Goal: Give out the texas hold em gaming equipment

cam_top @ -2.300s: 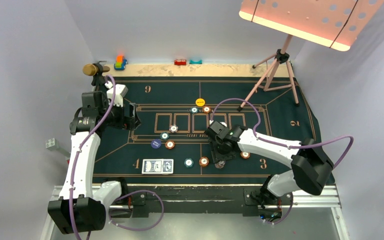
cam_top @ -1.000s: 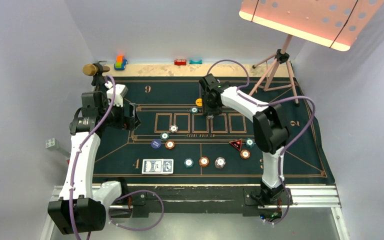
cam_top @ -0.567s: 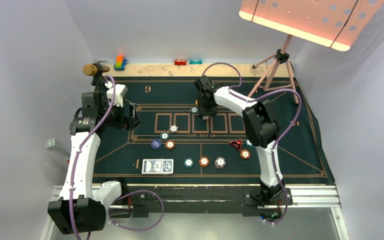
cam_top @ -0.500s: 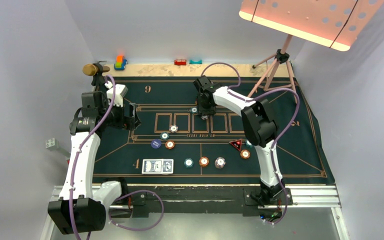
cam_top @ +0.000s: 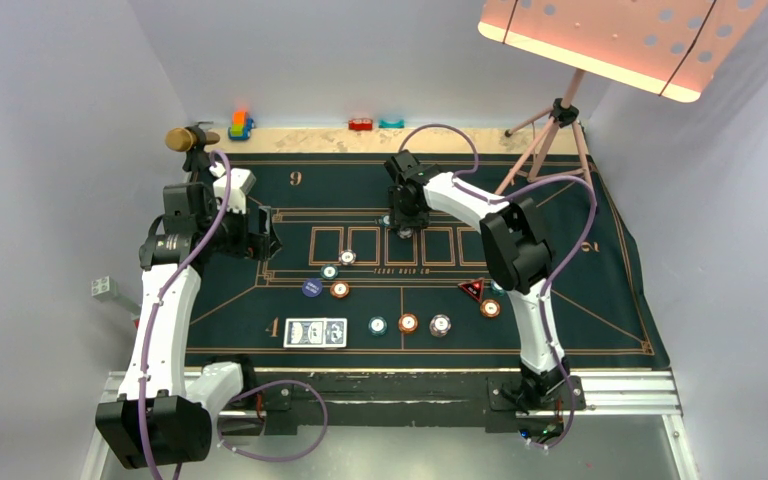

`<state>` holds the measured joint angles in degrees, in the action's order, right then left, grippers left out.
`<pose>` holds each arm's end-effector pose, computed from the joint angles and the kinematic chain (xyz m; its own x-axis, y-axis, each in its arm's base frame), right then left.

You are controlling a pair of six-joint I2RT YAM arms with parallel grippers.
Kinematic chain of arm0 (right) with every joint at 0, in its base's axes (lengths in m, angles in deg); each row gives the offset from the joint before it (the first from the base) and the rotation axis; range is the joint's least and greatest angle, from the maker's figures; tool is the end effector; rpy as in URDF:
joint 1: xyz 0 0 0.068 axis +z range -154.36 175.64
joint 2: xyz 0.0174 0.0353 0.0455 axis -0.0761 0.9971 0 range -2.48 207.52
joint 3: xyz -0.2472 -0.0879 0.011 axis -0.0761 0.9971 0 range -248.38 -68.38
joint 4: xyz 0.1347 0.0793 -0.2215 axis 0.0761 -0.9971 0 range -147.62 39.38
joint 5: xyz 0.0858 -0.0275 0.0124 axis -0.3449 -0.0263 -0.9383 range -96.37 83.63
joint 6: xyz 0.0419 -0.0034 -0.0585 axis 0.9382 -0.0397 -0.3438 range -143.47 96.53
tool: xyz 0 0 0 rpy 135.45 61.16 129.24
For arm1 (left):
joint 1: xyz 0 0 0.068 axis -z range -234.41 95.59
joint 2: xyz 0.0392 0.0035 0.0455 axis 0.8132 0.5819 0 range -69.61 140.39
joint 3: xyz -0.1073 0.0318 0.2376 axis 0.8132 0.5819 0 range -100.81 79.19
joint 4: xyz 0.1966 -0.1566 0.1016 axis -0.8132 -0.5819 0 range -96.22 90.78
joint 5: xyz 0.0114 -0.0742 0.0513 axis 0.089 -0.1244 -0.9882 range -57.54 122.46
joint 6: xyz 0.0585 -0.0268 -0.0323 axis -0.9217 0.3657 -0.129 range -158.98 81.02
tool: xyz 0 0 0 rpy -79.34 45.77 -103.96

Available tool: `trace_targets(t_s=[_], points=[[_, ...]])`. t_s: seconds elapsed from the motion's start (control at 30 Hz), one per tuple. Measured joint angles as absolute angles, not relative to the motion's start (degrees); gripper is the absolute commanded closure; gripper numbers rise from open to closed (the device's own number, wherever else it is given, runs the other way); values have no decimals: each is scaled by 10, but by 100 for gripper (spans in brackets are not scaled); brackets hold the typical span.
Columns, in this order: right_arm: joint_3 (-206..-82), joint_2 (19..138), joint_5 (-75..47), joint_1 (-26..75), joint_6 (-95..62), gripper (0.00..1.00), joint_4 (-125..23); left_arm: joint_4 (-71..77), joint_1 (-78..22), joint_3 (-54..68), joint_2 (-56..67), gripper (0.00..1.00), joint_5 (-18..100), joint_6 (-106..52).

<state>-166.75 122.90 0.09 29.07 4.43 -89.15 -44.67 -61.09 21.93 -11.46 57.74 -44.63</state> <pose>0.4014 0.2569 0.1363 -0.9093 -0.0433 -0.4139 -0.0941 0.9902 0.1032 0.2321 0.0016 0.2923 -0.6966 0.0081 -0.7174 0.2575 0.9361 -0.2395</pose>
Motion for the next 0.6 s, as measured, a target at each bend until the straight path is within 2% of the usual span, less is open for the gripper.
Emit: trace_targets(t_s=[0.13,0.37,0.43,0.6], points=[[-1668,1229,-1,291,48,32,-891,-447,-611,219,-115,0,577,-446],[-1659,1216,1,294,46,31,-895,-447,-611,219,-115,0,577,-446],[-1640,1189,1,294,45,30,-899,-447,-611,219,-115,0,577,-446],[-1564,1059,2,296,40,20,-904,-447,-611,219,-116,0,577,-446]])
